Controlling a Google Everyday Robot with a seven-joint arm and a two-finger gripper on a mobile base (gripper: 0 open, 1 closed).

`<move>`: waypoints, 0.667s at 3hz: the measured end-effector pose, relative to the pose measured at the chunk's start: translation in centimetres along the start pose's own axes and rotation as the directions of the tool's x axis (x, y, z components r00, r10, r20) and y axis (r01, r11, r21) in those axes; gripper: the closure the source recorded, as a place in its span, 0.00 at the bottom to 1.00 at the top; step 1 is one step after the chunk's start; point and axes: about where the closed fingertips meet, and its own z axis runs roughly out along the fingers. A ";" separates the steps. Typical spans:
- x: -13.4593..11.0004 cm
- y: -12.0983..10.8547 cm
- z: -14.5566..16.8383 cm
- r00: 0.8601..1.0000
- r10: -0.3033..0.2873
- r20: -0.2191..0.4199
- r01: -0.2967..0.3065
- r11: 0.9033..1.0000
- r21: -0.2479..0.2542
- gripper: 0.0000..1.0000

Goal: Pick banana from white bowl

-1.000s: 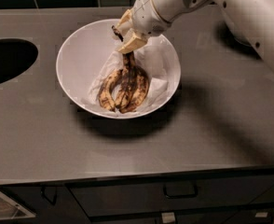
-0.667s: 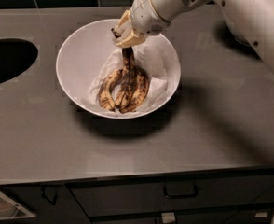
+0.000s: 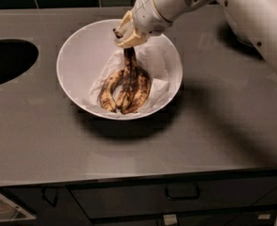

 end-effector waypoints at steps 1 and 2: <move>0.0 0.0 0.0 1.000 0.000 0.000 0.000 1.000 0.000 1.00; -1.2 0.1 -0.5 0.999 -0.022 -0.028 0.022 1.000 -0.001 1.00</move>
Offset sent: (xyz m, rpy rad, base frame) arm -0.0177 0.0070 0.0261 -0.0711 -0.0524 -0.0057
